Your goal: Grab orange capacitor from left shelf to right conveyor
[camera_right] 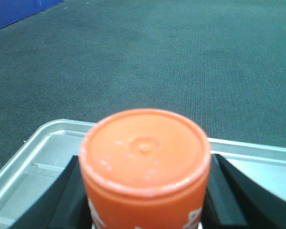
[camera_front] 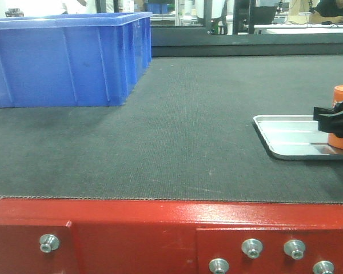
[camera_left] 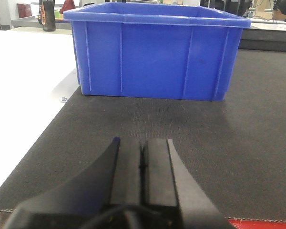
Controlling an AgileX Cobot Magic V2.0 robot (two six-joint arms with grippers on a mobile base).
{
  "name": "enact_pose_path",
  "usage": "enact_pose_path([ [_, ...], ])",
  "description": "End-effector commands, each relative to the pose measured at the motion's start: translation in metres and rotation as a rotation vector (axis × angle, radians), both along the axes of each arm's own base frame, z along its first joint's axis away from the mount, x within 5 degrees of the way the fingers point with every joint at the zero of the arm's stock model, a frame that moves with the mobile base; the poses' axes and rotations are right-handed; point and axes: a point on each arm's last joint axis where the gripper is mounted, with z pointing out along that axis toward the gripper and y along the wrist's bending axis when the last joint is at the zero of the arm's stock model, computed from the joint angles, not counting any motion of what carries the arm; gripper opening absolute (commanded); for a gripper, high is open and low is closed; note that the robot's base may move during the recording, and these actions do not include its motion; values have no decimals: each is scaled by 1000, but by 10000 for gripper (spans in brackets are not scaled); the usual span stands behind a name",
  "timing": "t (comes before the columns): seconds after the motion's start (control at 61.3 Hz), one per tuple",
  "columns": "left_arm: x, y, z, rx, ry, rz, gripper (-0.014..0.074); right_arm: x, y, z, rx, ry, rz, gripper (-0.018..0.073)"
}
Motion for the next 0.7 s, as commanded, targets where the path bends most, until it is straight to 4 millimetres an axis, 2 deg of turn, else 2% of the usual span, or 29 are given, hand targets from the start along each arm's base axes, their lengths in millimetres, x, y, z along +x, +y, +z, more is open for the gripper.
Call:
enact_pose_path([
  [0.0,-1,1,10,-12,-104,9,-127,3,0,20,-2,-134,9,631],
  [0.016,-1,1,10,-12,-104,9,-127,2,0,21,-2,-134,9,650],
  [0.13,-1,1,10,-12,-104,9,-127,-1,-1,27,-8,-123,7,624],
  [0.375,-1,1,10,-12,-104,9,-127,-17,-2,56,-17,-60,-3,624],
  [0.571,-1,1,10,-12,-104,9,-127,-49,-4,98,37,-32,-37,612],
  [0.685,-1,1,10,-12,-104,9,-127,-77,-6,123,43,-29,-59,502],
])
